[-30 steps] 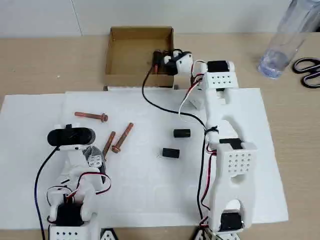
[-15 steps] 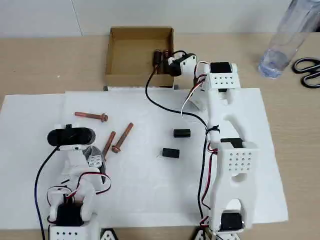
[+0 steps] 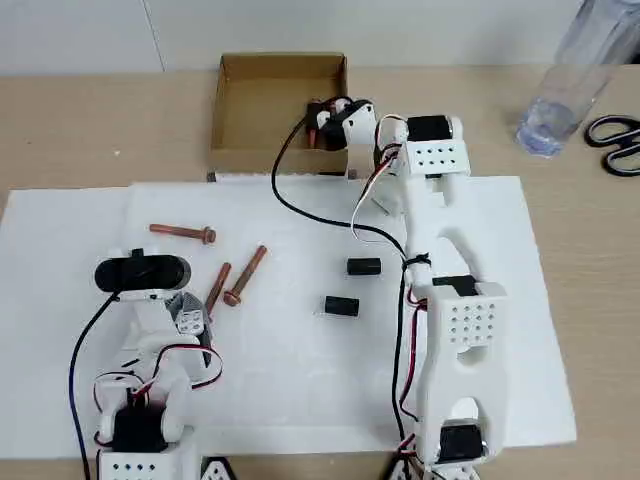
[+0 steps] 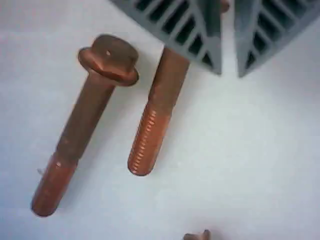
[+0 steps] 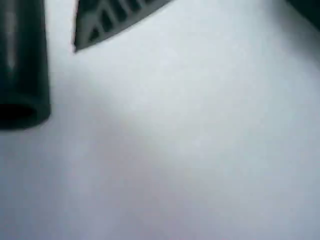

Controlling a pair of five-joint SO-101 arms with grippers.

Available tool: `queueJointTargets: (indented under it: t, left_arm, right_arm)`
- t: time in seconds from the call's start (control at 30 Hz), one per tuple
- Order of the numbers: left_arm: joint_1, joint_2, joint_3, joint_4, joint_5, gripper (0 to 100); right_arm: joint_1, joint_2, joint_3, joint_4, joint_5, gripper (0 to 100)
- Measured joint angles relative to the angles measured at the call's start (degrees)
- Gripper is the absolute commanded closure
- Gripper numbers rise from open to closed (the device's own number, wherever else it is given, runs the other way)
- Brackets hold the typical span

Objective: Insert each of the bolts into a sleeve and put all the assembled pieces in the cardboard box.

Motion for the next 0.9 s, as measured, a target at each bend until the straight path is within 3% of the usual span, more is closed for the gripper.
queueJointTargets:
  t: [0.57, 0.8, 0.9]
  left_arm:
    - [0.0, 0.0, 0.0, 0.0, 0.0, 99]
    - [0.0, 0.0, 0.0, 0.0, 0.0, 99]
    - [0.0, 0.0, 0.0, 0.0, 0.0, 99]
  right_arm:
    - [0.2, 6.1, -1.7, -0.4, 2.1, 73.9]
    - [0.2, 6.2, -1.8, -0.5, 2.1, 98.3]
    - [0.4, 6.2, -2.5, -0.7, 2.0, 98.9]
